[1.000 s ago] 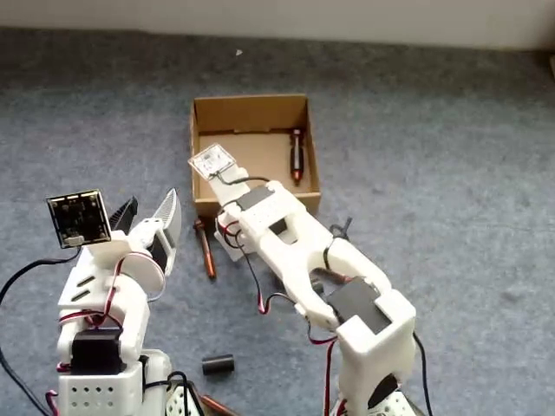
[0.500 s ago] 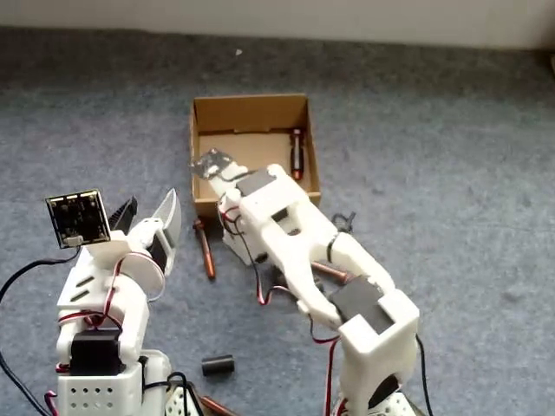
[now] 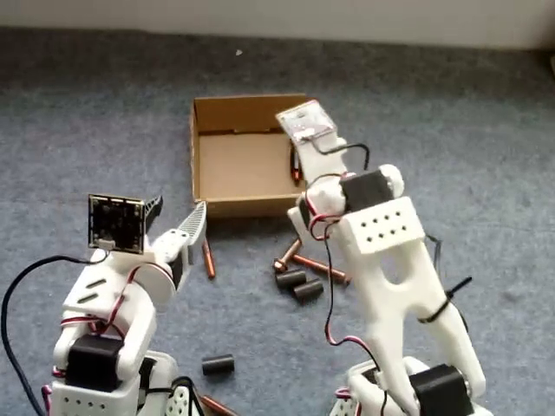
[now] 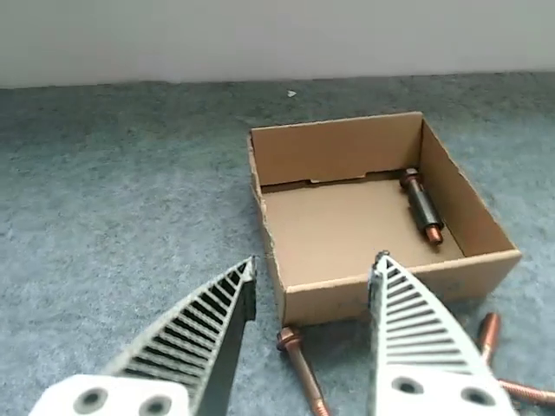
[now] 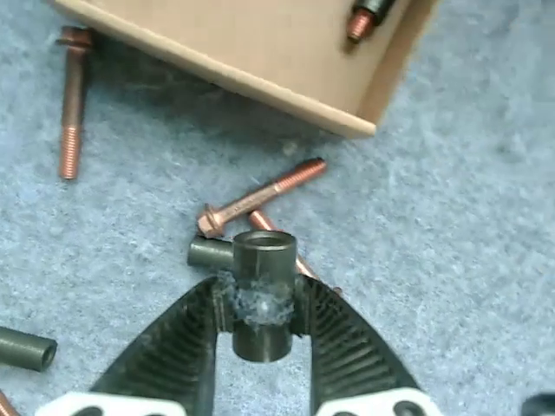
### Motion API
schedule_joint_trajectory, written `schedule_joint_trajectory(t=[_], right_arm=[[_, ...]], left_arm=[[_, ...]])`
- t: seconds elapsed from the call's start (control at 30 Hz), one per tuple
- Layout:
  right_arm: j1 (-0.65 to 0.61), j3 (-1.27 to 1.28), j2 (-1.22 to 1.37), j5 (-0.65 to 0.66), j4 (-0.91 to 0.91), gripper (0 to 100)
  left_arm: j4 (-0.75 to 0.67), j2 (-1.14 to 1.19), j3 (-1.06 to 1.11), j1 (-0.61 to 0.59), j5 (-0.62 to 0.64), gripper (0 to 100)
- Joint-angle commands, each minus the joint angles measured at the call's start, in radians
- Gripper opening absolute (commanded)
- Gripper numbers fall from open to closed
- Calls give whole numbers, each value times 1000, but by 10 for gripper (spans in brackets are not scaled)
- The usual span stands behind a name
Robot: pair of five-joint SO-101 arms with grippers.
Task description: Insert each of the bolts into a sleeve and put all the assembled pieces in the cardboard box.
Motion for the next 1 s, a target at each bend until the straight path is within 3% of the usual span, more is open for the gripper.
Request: schedule_joint_trajectory(t=[0.0, 0.13, 0.33, 0.47, 0.77, 0.97], right_arm=[[102, 99, -142, -15, -65, 6], [194, 245, -222, -94, -170, 6], [294, 433, -272, -203, -372, 6], [354, 535, -271, -230, -495, 6], [380, 584, -272, -230, -536, 6], [380, 585, -277, -230, -536, 6]], left_arm=[[120, 5, -143, 71, -98, 230], [235, 50, -239, 131, -215, 230], [445, 361, -446, 209, -368, 231], [512, 535, -576, 205, -374, 231], [511, 921, -604, 143, -137, 232], [359, 1165, -604, 130, 28, 231]])
